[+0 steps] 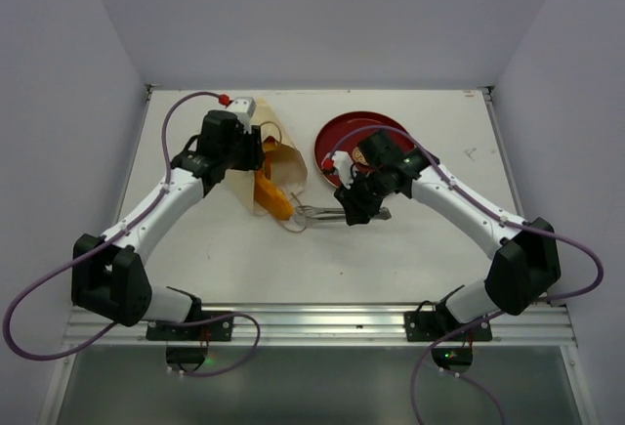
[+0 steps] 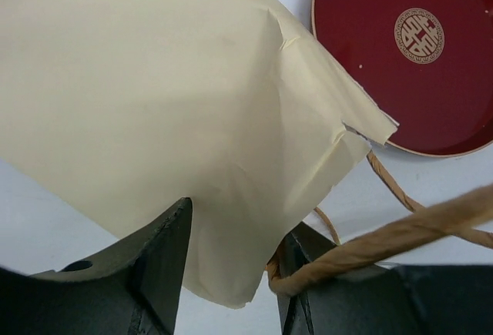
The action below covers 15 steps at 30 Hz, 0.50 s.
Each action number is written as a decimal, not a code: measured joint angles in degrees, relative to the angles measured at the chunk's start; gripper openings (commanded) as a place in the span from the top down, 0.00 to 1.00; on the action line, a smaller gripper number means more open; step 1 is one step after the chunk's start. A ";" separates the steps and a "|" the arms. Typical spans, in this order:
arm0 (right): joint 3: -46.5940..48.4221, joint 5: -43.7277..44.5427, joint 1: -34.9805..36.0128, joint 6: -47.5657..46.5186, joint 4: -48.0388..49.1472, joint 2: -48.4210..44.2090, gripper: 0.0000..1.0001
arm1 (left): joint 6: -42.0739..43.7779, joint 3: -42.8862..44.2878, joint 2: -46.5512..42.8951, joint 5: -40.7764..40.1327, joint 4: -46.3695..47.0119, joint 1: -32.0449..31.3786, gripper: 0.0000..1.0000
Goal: Take the fake bread out of the paper bag
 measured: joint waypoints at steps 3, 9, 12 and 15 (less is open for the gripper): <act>0.52 0.37 0.02 0.13 -0.11 0.35 0.59 | 1.38 0.00 -1.51 -1.79 -0.92 -0.28 0.51; 2.23 0.42 0.42 0.37 -0.13 1.62 0.69 | 2.99 0.00 -3.30 -3.23 -1.40 -0.31 0.51; 2.56 0.42 0.55 0.48 -0.11 1.81 0.69 | 3.17 -0.24 -3.65 -3.23 -1.40 -0.31 0.51; 3.21 0.39 0.61 0.46 -0.48 1.79 0.68 | 3.23 -0.85 -4.13 -3.19 -1.55 -0.31 0.51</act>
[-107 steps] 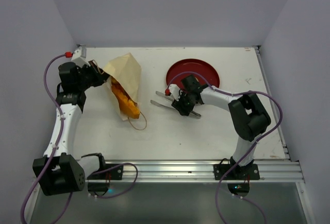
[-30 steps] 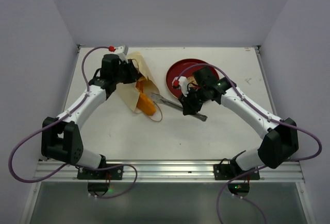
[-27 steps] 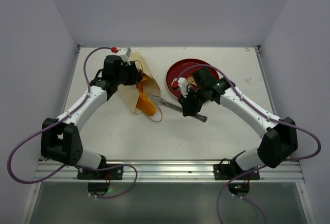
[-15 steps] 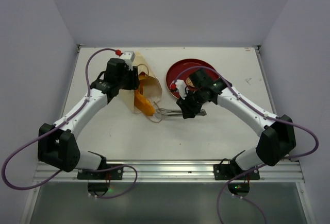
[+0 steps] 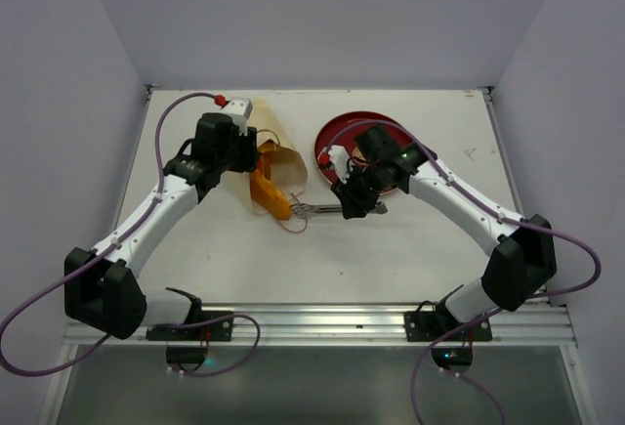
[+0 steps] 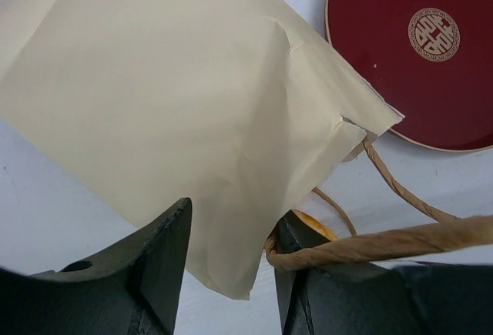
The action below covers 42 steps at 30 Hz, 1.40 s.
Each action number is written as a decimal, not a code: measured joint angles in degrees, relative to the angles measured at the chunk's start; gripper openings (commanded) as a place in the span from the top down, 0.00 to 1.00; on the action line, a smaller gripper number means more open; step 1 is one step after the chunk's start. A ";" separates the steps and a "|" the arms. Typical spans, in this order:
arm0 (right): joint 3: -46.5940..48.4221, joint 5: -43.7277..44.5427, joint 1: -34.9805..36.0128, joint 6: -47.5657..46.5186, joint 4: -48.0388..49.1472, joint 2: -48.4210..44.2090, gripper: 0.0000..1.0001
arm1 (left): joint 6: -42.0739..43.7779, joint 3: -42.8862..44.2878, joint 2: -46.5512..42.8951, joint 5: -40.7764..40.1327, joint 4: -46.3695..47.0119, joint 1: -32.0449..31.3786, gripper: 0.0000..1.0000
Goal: Take the fake bread out of the paper bag
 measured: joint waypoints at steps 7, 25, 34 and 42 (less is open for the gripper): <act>0.94 -0.11 0.04 0.00 -0.74 -2.62 0.67 | 0.79 -0.96 -1.75 0.07 -0.04 0.00 0.51; 1.05 -1.86 0.04 4.96 2.08 -4.59 0.55 | 0.76 -1.57 -3.56 1.27 -0.02 0.00 0.50; 2.84 -2.27 0.04 7.19 3.50 -1.53 0.50 | 0.74 -1.79 -4.09 1.29 -0.02 0.00 0.50; 4.22 -2.23 0.09 8.33 4.50 -1.05 0.47 | 0.74 -2.16 -4.57 1.29 0.13 0.00 0.50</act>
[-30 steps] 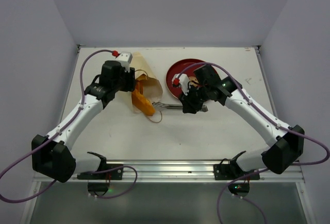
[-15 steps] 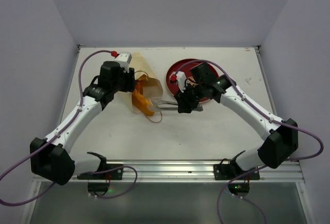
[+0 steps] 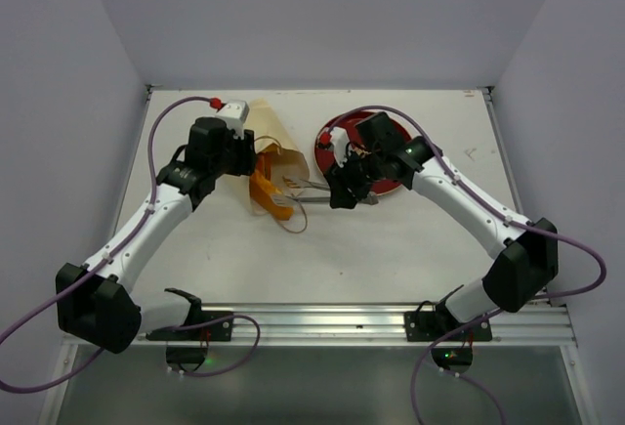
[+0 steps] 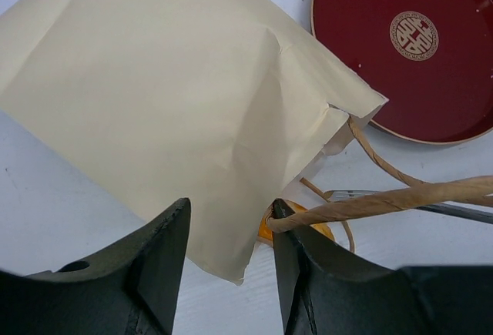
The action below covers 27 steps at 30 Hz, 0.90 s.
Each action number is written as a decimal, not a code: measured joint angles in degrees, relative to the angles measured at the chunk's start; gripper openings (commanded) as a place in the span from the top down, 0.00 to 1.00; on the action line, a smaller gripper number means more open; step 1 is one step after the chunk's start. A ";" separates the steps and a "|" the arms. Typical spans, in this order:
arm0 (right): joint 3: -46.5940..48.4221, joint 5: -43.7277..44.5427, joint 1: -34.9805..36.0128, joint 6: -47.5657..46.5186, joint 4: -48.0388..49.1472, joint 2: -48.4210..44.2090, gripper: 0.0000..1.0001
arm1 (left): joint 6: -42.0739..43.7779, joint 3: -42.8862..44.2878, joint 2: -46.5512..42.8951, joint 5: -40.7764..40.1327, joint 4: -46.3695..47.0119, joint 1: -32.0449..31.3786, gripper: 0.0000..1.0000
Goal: Take the fake bread out of the paper bag
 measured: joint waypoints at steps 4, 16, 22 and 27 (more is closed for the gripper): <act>0.92 0.00 0.04 0.39 0.13 1.81 0.46 | 0.00 -0.50 -0.13 0.24 0.04 0.00 0.50; 2.84 0.48 1.97 0.96 0.26 7.06 0.45 | 0.00 -0.61 -0.52 1.68 0.11 0.00 0.50; 3.85 1.86 4.90 1.64 0.26 9.49 0.52 | -0.02 -1.14 -0.76 1.95 0.22 0.00 0.50; 5.18 3.72 5.75 2.23 0.17 12.07 0.81 | -0.02 -1.57 -1.03 2.10 0.22 0.00 0.50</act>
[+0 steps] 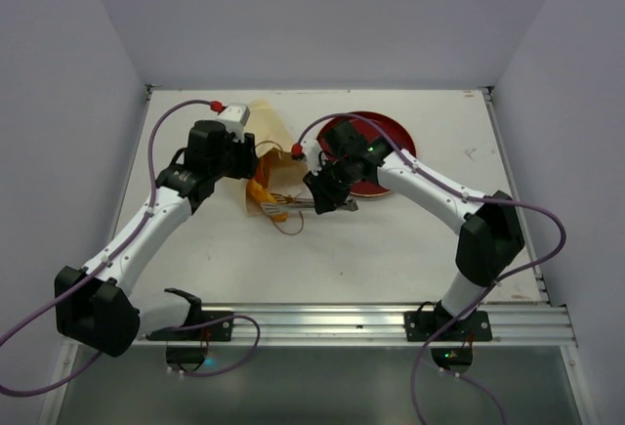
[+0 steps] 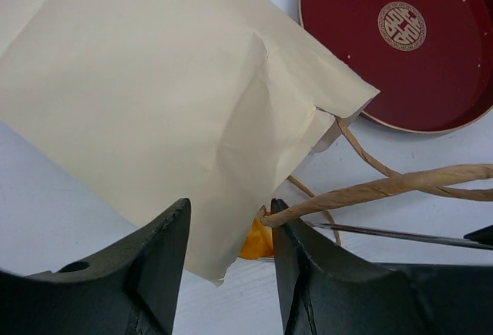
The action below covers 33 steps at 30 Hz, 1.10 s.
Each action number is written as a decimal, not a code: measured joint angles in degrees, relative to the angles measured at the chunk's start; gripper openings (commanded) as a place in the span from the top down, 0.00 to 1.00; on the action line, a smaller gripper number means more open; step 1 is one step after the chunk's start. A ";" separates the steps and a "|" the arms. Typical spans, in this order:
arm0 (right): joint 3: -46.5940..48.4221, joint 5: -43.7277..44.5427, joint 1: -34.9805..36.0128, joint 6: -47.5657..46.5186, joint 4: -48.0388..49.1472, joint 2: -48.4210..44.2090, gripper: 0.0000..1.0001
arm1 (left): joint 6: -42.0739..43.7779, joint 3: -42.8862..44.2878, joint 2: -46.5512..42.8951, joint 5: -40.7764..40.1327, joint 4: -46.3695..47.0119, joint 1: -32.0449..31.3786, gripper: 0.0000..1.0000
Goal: Take the fake bread out of the paper bag
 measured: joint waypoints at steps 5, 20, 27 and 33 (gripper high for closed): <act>0.00 1.62 -0.02 -0.15 -0.26 -0.04 0.97 | 0.00 -0.96 -0.85 0.00 0.04 0.00 0.50; -4.04 5.14 -1.68 -6.73 -7.10 -15.17 1.00 | 0.00 -1.70 -1.62 0.07 0.31 0.00 0.50; -8.07 5.79 -2.45 -10.69 -10.69 -18.88 1.00 | 0.02 -1.95 -1.66 0.26 0.59 -0.07 0.50; -8.59 5.77 -4.39 -12.52 -13.05 -22.14 1.00 | 0.11 -3.67 -1.88 1.11 1.33 -0.07 0.50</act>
